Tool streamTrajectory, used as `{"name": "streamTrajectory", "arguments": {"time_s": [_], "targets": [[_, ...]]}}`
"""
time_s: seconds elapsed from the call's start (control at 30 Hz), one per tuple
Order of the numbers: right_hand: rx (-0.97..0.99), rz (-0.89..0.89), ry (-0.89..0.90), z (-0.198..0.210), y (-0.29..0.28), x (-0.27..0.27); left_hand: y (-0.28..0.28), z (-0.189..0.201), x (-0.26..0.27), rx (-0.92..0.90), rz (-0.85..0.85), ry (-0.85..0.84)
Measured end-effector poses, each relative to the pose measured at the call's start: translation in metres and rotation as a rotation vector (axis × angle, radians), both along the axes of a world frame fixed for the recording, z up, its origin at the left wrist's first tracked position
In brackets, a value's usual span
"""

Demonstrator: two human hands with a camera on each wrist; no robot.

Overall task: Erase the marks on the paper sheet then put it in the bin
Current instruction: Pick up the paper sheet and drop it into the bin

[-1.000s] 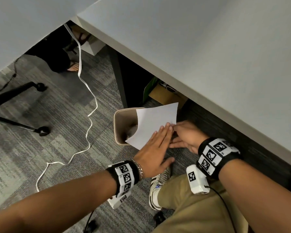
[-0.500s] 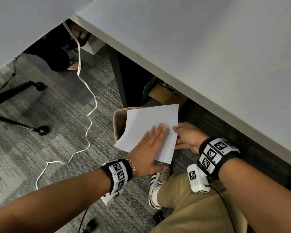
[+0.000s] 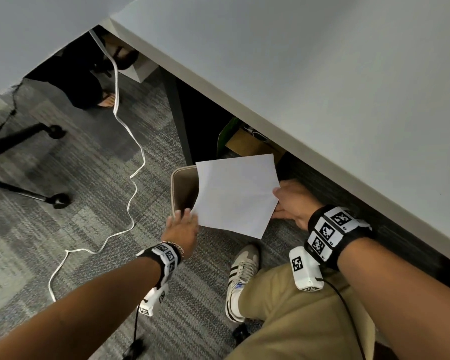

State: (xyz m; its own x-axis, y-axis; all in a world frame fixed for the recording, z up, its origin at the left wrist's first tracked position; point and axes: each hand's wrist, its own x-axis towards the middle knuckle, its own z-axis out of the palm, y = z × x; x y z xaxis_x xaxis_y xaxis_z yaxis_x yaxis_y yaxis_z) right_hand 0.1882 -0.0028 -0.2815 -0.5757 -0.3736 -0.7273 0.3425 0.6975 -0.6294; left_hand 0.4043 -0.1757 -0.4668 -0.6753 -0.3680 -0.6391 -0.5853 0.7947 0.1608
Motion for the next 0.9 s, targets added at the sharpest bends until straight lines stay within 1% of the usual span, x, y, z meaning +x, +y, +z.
{"name": "streamTrajectory", "arguments": {"time_s": [0.03, 0.07, 0.1, 0.2, 0.27, 0.33, 0.4, 0.47, 0.53, 0.6, 0.63, 0.67, 0.73, 0.77, 0.8, 0.83, 0.9], "targets": [[-0.001, -0.017, -0.013, -0.002, 0.001, -0.001, -0.009, 0.001, 0.004, -0.027, 0.011, -0.037], [0.000, -0.025, -0.024, -0.003, 0.002, -0.001, -0.014, 0.003, 0.008, -0.042, 0.000, -0.030], [0.000, -0.030, -0.030, -0.003, 0.003, -0.001, -0.015, 0.008, 0.010, -0.032, -0.024, 0.019], [-0.010, -0.053, -0.060, -0.005, 0.001, 0.002, 0.008, 0.034, 0.001, 0.124, -0.144, 0.289], [-0.011, -0.058, -0.073, -0.008, -0.004, 0.006, 0.033, 0.050, -0.012, 0.164, -0.216, 0.444], [-0.014, -0.056, -0.084, -0.009, -0.007, 0.010, 0.052, 0.057, -0.025, 0.148, -0.159, 0.575], [-0.032, -0.056, -0.098, -0.007, -0.011, 0.014, 0.060, 0.061, -0.032, 0.153, -0.095, 0.708], [-0.034, -0.042, -0.083, -0.003, -0.013, 0.015, 0.061, 0.053, -0.032, 0.149, -0.151, 0.795], [-0.035, -0.050, -0.065, -0.002, -0.013, 0.013, 0.058, 0.044, -0.030, 0.148, -0.176, 0.773], [-0.036, -0.062, -0.056, -0.001, -0.014, 0.011, 0.047, 0.031, -0.027, 0.122, -0.100, 0.666], [-0.035, -0.062, -0.039, -0.001, -0.013, 0.009, 0.039, 0.023, -0.023, 0.081, -0.060, 0.602], [-0.033, -0.052, -0.010, -0.002, -0.011, 0.006, 0.030, 0.013, -0.020, 0.022, -0.040, 0.524], [-0.026, -0.025, 0.040, -0.002, -0.007, -0.001, 0.010, -0.002, -0.011, -0.086, -0.055, 0.267], [-0.022, -0.020, 0.055, -0.001, -0.006, -0.003, -0.001, -0.005, -0.005, -0.104, -0.053, 0.149], [-0.016, -0.018, 0.065, -0.001, -0.004, -0.005, -0.012, -0.006, -0.001, -0.098, -0.024, 0.082], [-0.011, -0.013, 0.070, -0.001, -0.002, -0.006, -0.020, -0.001, 0.003, -0.080, 0.016, 0.073], [0.007, 0.002, 0.073, -0.002, 0.001, -0.008, -0.025, 0.012, 0.006, 0.000, 0.045, 0.164]]}}
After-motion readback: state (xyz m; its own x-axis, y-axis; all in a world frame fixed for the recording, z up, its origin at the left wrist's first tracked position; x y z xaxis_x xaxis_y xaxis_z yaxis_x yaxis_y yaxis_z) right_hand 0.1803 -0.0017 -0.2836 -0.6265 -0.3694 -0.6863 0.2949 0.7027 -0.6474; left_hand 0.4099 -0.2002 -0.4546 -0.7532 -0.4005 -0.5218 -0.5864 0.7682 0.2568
